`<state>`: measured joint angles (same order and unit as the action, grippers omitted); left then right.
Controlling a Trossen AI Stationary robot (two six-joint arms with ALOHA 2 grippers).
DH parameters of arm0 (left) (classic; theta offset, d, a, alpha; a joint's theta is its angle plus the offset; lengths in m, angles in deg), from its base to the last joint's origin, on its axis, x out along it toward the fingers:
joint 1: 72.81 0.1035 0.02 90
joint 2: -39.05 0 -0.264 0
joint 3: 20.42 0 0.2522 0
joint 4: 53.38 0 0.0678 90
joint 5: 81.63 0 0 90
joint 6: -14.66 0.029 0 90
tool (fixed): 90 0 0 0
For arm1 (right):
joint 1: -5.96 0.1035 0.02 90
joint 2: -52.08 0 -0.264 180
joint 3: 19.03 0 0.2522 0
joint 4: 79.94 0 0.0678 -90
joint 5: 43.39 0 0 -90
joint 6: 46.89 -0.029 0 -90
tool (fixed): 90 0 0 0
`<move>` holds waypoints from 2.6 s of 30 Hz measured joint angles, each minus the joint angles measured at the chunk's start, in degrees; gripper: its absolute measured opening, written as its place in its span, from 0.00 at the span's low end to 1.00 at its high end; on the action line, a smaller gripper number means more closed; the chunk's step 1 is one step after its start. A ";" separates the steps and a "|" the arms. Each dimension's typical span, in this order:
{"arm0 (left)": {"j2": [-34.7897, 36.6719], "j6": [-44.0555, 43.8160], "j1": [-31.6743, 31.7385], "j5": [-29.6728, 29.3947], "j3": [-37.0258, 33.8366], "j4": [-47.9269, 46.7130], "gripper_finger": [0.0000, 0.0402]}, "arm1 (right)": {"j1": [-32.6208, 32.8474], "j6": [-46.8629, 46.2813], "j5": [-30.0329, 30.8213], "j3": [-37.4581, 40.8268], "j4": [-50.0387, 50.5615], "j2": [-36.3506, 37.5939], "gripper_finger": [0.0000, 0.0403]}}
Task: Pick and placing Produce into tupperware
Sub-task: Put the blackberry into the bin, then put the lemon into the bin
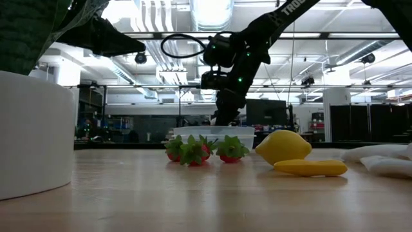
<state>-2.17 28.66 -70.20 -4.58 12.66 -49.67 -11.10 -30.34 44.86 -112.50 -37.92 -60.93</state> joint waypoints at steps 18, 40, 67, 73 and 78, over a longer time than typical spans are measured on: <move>0.00 -0.01 0.00 0.02 0.00 0.00 0.30 | 0.02 -0.78 -0.40 -0.38 -0.21 -0.39 0.37; 0.01 -0.02 0.00 0.02 0.00 -0.04 0.30 | 2.80 -4.60 -4.95 -0.14 10.40 17.81 0.35; 0.00 -0.04 0.00 0.02 0.00 0.02 0.30 | 27.02 -21.61 -0.88 16.12 11.29 47.15 0.38; 0.01 -0.12 0.00 0.02 0.00 0.02 0.30 | 32.69 -24.39 5.04 17.29 10.26 43.53 0.42; 0.01 -0.15 0.00 0.02 0.00 0.02 0.30 | 37.27 -27.54 7.46 13.72 10.56 39.48 0.44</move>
<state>-2.16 28.51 -70.20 -4.56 12.66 -49.64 26.17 -57.88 52.32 -98.79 -27.36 -21.45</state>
